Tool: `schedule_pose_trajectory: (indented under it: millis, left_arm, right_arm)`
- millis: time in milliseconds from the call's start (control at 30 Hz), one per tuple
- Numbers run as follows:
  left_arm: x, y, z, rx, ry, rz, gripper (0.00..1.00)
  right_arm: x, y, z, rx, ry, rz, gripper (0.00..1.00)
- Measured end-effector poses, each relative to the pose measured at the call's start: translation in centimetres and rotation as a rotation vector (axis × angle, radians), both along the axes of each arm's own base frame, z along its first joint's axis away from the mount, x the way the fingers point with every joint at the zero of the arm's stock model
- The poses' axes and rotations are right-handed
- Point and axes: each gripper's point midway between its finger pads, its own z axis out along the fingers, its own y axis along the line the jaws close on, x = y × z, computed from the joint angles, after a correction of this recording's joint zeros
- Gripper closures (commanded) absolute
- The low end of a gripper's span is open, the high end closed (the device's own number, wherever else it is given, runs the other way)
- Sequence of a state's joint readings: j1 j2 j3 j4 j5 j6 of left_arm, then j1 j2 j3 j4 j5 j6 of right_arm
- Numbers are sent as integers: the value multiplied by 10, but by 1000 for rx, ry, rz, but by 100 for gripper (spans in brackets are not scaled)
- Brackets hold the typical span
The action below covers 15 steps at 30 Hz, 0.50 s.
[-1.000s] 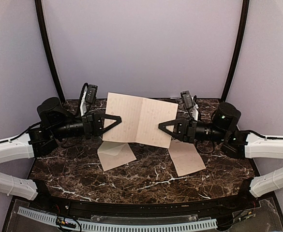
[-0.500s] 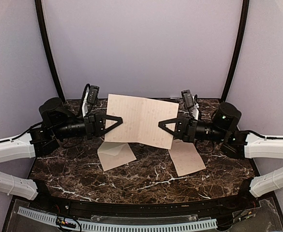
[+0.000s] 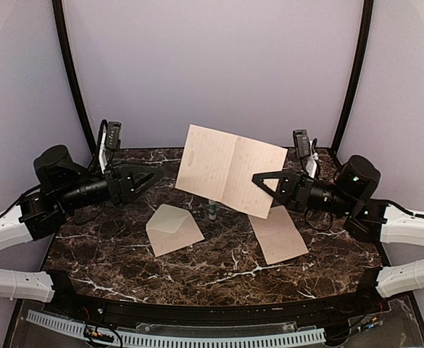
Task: Place the letter into the envelope and seal it
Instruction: Fold the letter.
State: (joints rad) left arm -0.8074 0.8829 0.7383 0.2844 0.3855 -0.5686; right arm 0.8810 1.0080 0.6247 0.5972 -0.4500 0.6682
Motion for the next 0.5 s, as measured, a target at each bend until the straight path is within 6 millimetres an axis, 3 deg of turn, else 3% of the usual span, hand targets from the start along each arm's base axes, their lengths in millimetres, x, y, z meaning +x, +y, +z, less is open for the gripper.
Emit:
schedule_pose_trajectory:
  millis: [133, 233, 500]
  left_arm:
    - [15, 22, 2, 3, 14, 121, 17]
    - [31, 32, -8, 26, 59, 200, 16]
    - [58, 29, -47, 109, 172, 263, 13]
  right_arm:
    - [-12, 0, 4, 1, -30, 54, 100]
    - [-23, 1, 3, -11, -52, 117, 100]
    - [-50, 0, 23, -15, -130, 262, 100]
